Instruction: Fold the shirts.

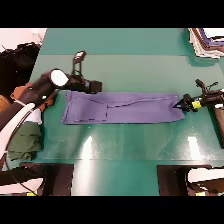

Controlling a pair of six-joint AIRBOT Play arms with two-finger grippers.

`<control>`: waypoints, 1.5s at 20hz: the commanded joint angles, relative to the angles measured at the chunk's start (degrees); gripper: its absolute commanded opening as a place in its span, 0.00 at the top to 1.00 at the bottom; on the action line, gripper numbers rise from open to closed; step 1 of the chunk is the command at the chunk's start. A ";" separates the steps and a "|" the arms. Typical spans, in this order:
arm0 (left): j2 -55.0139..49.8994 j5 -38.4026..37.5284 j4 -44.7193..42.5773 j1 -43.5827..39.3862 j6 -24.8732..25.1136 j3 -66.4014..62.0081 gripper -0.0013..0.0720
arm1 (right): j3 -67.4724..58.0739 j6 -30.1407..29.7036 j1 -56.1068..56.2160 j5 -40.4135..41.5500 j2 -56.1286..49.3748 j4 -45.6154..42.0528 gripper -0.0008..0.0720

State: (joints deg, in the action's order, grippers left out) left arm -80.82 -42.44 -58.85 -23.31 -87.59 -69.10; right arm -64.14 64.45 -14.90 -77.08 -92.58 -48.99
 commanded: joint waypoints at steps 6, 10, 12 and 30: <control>-18.97 -2.16 2.54 -11.89 0.59 -13.20 0.95 | -17.81 2.69 9.81 -8.63 7.87 8.41 0.97; -23.52 -3.26 4.96 -13.55 0.59 -15.87 0.95 | -26.99 6.27 15.93 -7.87 11.67 8.94 0.97; -24.35 -3.21 6.21 -13.55 0.63 -16.13 0.95 | -30.42 7.58 18.86 -7.82 11.80 8.94 0.97; 0.15 -15.21 -7.82 15.50 1.11 -20.96 0.95 | -34.80 6.16 56.85 18.25 2.62 11.56 0.97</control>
State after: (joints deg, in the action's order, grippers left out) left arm -88.62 -54.87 -61.14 -15.51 -86.85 -89.86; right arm -98.87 72.47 32.95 -69.78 -85.67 -39.57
